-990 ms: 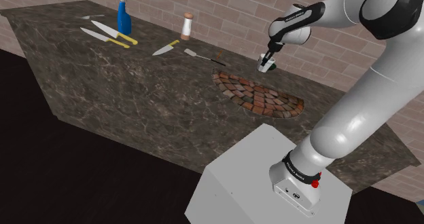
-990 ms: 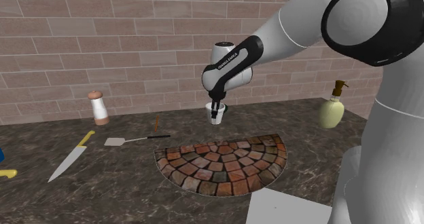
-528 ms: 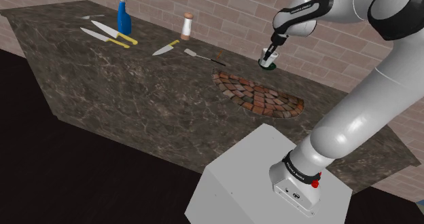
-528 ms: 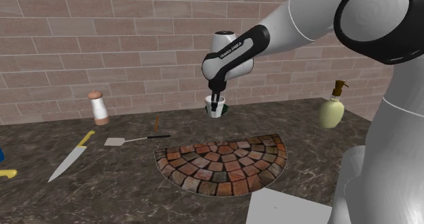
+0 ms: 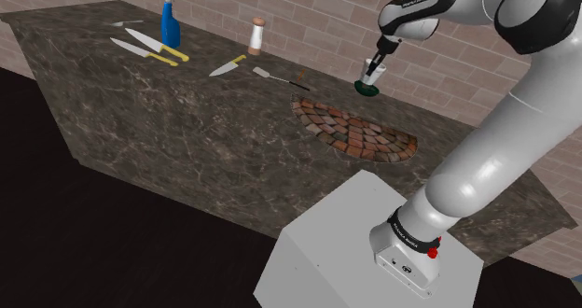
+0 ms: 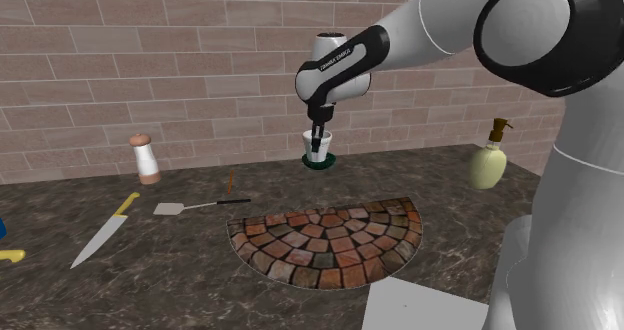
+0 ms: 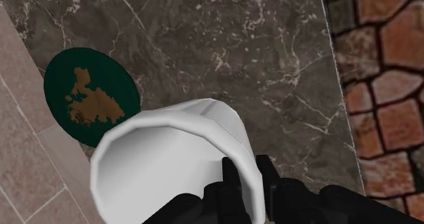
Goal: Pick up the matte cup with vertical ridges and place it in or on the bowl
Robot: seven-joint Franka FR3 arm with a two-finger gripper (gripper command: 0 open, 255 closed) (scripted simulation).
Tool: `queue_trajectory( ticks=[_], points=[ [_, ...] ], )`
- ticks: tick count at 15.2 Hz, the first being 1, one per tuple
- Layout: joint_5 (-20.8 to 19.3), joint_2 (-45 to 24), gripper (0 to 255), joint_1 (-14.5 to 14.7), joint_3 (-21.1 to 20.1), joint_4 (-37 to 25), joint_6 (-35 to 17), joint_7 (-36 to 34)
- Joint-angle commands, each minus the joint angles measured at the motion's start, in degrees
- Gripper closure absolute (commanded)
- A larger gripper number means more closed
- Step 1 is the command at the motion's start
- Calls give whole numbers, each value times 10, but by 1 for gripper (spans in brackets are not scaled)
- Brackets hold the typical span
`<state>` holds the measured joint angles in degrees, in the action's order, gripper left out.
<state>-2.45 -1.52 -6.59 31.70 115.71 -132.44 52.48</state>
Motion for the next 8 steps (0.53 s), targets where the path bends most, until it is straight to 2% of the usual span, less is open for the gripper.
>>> queue_trajectory(
  ticks=[1,4,8],
  points=[
    [36,-39,255,-12,8,-48,14,38],
    [90,-105,255,-42,13,-130,40,90],
    [152,-197,255,-98,7,-256,88,144]
  ],
)
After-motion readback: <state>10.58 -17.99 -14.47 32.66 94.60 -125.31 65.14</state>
